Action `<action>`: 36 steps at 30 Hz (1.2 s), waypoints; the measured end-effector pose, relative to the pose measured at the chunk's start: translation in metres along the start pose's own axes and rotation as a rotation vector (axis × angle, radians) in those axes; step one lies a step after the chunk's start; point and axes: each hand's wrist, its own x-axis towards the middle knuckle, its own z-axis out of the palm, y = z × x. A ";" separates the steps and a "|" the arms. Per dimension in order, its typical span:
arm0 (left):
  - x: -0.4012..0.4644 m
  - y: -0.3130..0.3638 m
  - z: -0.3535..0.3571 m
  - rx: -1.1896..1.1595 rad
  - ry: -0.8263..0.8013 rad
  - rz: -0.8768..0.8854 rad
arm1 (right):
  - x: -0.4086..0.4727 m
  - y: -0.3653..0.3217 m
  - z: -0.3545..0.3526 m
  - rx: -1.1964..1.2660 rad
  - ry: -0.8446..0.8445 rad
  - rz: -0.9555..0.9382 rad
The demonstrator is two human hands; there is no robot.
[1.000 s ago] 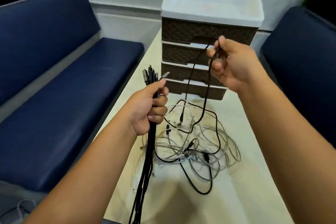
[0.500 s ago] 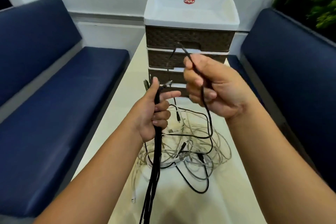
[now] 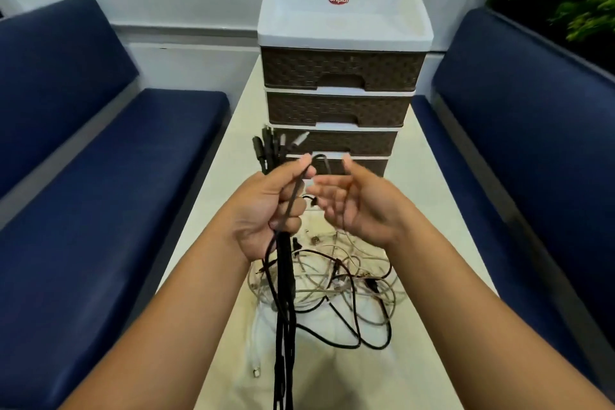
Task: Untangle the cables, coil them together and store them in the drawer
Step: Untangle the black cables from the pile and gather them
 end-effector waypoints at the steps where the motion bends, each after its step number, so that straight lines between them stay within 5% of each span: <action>1: -0.004 -0.001 0.001 0.041 -0.030 0.002 | 0.007 -0.008 0.002 0.109 0.029 0.014; 8: -0.018 -0.004 -0.004 0.118 -0.056 -0.047 | 0.009 -0.042 0.025 0.402 0.138 -0.129; 14: -0.014 -0.002 -0.018 -0.035 0.040 -0.034 | -0.042 -0.013 0.043 0.026 -0.130 -0.219; 20: -0.009 -0.010 -0.009 -0.121 0.078 0.091 | -0.043 0.039 0.072 -0.075 0.029 -0.259; 25: -0.006 -0.018 -0.004 0.076 0.232 0.167 | -0.043 0.050 0.086 -0.092 0.138 -0.260; 32: -0.002 -0.010 -0.015 -0.143 0.190 0.103 | -0.062 0.081 0.066 -0.456 -0.028 -0.090; 36: -0.003 -0.003 -0.031 -0.253 0.134 0.063 | -0.067 0.099 0.001 -0.868 0.452 -0.175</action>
